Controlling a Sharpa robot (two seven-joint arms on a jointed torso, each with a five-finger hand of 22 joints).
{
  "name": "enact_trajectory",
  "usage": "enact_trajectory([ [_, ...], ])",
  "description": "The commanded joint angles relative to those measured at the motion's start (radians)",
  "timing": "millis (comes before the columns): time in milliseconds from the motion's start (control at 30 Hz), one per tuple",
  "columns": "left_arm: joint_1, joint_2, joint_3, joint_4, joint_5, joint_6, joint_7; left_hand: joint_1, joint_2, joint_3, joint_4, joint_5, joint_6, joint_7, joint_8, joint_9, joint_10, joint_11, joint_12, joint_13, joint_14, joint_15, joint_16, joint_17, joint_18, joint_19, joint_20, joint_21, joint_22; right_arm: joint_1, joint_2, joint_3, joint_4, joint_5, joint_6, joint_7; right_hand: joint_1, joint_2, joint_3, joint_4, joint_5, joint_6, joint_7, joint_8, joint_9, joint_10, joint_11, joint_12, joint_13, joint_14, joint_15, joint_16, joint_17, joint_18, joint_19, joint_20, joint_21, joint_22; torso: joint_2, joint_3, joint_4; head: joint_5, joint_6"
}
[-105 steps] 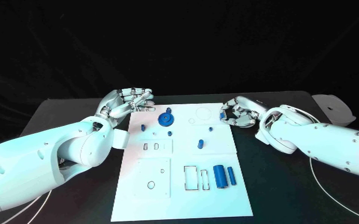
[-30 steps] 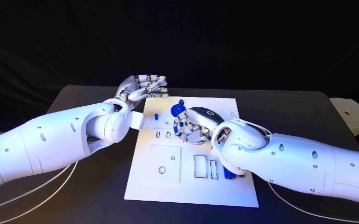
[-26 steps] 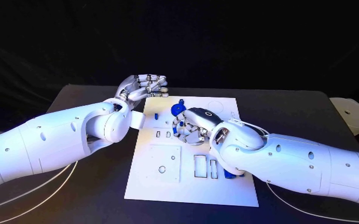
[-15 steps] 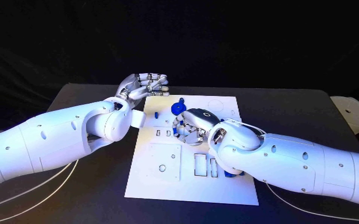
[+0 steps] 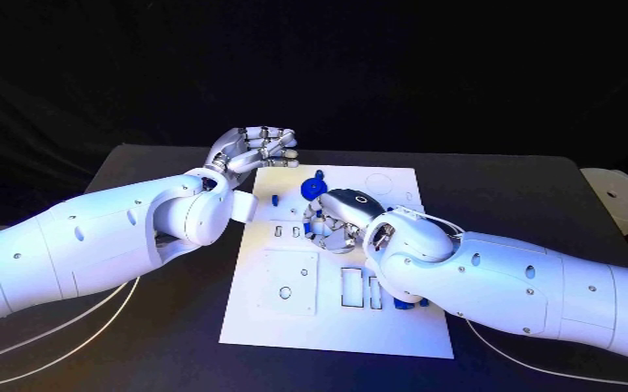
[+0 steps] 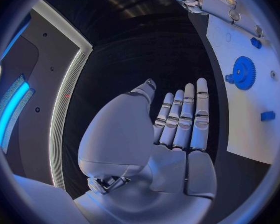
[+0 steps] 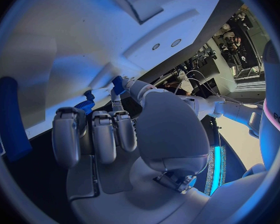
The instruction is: Assemble the parts on the task board
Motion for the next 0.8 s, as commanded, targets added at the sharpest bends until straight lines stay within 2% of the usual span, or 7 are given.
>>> enact_trajectory([
  [33,0.000,0.001,0.001,0.006,0.004,0.019,0.004,-0.006,0.000,0.006,0.001,-0.001,-0.006,0.043,-0.004,-0.001,-0.002,0.005,-0.006,0.001,-0.004,0.001,-0.004,0.001,0.013,0.005,0.000,-0.003,-0.001,-0.001,0.003,0.000,-0.004,-0.015,0.016,0.001,-0.009,0.001,0.002,0.007,-0.005,-0.001,0.000,0.004,0.020,0.044,-0.003,-0.003,0.187,0.097,-0.006,0.003,0.232,-0.014,0.012,-0.006,-0.005,0.134,0.001,-0.0001,-0.0005,0.000,0.000],
  [300,0.000,0.001,0.001,0.006,0.004,0.020,0.004,-0.006,0.000,0.006,0.001,-0.001,-0.006,0.043,-0.004,-0.001,-0.002,0.005,-0.006,0.001,-0.004,0.001,-0.004,0.001,0.013,0.005,0.000,-0.003,-0.001,-0.001,0.010,0.000,-0.010,-0.012,0.016,0.006,-0.010,0.001,0.002,0.007,-0.006,-0.001,-0.001,0.004,0.021,0.044,-0.003,-0.003,0.187,0.097,-0.006,0.003,0.231,-0.014,0.012,-0.006,-0.006,0.134,0.001,0.0009,0.0001,0.000,0.000],
  [500,0.000,0.000,0.001,0.005,0.004,0.020,0.003,-0.007,0.001,0.006,0.002,-0.001,-0.006,0.043,-0.004,-0.001,-0.001,0.005,-0.006,0.002,-0.006,0.001,-0.007,0.003,0.013,0.005,0.001,-0.003,-0.002,-0.004,0.015,-0.001,-0.014,-0.010,0.017,0.010,-0.010,0.001,0.002,0.007,-0.006,-0.001,-0.001,0.004,0.021,0.044,-0.003,-0.003,0.187,0.097,-0.006,0.003,0.231,-0.014,0.012,-0.006,-0.006,0.134,0.001,0.0003,-0.0002,0.000,-0.001],
  [667,0.000,0.000,0.001,0.005,0.004,0.020,0.003,-0.007,0.001,0.006,0.002,-0.001,-0.006,0.043,-0.004,-0.001,-0.001,0.005,-0.006,0.002,-0.006,0.001,-0.007,0.003,0.013,0.005,0.001,-0.003,-0.002,-0.007,0.019,-0.001,-0.016,-0.009,0.017,0.013,-0.010,0.000,0.002,0.007,-0.006,-0.001,-0.001,0.004,0.021,0.044,-0.003,-0.003,0.187,0.097,-0.006,0.003,0.231,-0.014,0.011,-0.006,-0.006,0.133,0.001,0.0014,-0.0003,0.001,-0.004],
  [800,0.000,-0.001,0.001,0.004,0.004,0.020,0.003,-0.007,0.001,0.006,0.002,-0.001,-0.006,0.043,-0.004,-0.001,-0.001,0.005,-0.006,0.002,-0.006,0.001,-0.007,0.003,0.013,0.005,0.001,-0.003,-0.002,-0.008,0.021,-0.001,-0.018,-0.008,0.020,0.013,-0.010,0.000,0.002,0.007,-0.006,-0.001,-0.001,0.004,0.021,0.044,-0.003,-0.003,0.187,0.097,-0.006,0.003,0.231,-0.014,0.011,-0.006,-0.006,0.133,0.001,0.0005,-0.0005,0.000,-0.006],
])
